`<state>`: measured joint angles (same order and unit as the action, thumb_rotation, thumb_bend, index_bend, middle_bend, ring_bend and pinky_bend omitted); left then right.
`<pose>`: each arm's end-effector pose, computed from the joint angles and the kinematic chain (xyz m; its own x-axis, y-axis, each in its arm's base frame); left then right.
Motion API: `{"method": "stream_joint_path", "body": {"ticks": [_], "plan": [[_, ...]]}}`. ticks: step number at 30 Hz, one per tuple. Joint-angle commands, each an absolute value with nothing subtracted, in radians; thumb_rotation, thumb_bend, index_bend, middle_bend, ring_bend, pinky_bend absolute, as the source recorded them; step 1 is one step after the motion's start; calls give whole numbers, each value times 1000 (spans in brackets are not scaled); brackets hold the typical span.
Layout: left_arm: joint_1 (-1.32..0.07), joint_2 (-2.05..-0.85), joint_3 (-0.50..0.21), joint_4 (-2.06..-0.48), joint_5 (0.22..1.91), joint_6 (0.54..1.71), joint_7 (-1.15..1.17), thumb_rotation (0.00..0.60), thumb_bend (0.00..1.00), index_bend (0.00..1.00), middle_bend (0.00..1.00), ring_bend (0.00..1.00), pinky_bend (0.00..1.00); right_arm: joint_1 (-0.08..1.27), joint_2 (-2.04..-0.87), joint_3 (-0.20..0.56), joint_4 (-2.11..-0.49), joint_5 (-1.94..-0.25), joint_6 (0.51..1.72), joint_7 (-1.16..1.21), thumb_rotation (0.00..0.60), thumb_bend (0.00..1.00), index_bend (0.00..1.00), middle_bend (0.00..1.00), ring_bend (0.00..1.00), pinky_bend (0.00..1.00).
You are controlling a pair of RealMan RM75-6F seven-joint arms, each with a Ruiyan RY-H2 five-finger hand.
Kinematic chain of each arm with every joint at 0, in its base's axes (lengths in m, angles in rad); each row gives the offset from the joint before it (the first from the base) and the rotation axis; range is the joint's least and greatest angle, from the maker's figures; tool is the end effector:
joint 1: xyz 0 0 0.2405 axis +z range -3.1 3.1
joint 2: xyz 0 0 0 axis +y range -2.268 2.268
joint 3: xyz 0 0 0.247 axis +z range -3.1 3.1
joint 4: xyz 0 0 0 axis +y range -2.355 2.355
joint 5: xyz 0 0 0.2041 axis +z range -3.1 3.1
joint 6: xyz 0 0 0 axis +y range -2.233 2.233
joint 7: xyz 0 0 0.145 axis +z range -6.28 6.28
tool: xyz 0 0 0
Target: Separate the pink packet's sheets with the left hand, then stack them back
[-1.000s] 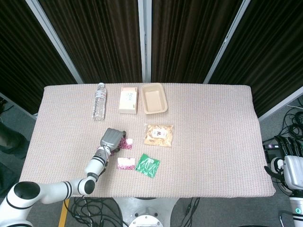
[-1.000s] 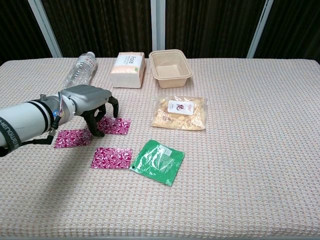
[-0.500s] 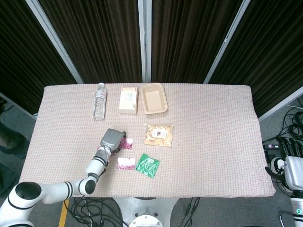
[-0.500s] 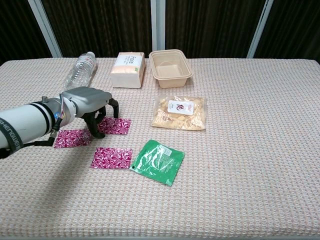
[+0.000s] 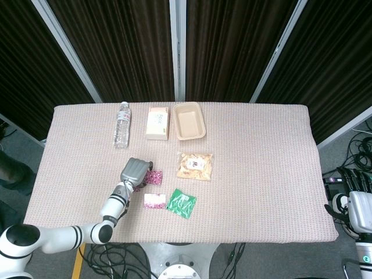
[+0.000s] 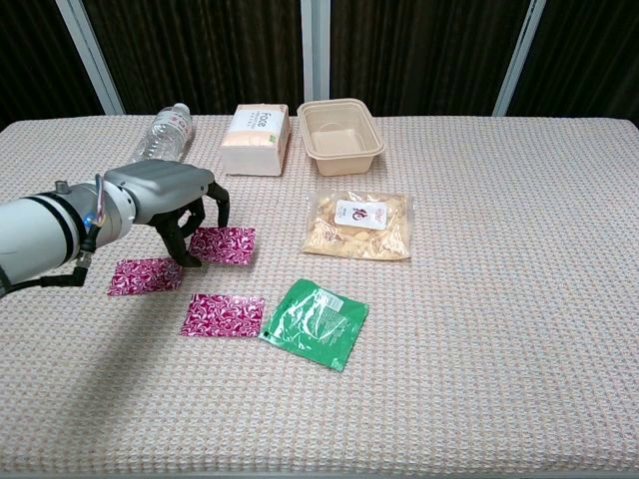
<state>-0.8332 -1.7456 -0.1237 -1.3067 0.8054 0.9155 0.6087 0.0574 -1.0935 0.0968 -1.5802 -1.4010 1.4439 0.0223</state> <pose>-0.1511 0.3366 -0.0746 0.5728 0.3742 0.7293 0.8183 -0.3124 -0.4824 -0.3248 -0.1816 0.1795 0.4125 -0.0009 0.9109 -0.9047 0.1162 0.4098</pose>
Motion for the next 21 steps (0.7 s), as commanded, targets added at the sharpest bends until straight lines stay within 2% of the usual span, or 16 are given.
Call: {"method": "stream_joint_path", "body": {"ticks": [1, 10, 21], "plan": [[-804, -1692, -111, -1399, 806, 965, 625, 600, 238, 471, 870, 848, 941, 60, -1094, 98, -1578, -1401, 1441, 24, 600, 54, 95, 92, 8, 0], [-759, -1635, -66, -1577, 761, 1060, 702, 600, 239, 468, 869, 849, 941, 69, -1101, 97, -1571, -1405, 1430, 28, 600, 56, 94, 92, 9, 0], [-746, -1708, -45, -1616, 720, 1118, 765, 600, 239, 466, 869, 848, 942, 69, -1103, 95, -1565, -1405, 1426, 36, 600, 55, 94, 92, 9, 0]]}}
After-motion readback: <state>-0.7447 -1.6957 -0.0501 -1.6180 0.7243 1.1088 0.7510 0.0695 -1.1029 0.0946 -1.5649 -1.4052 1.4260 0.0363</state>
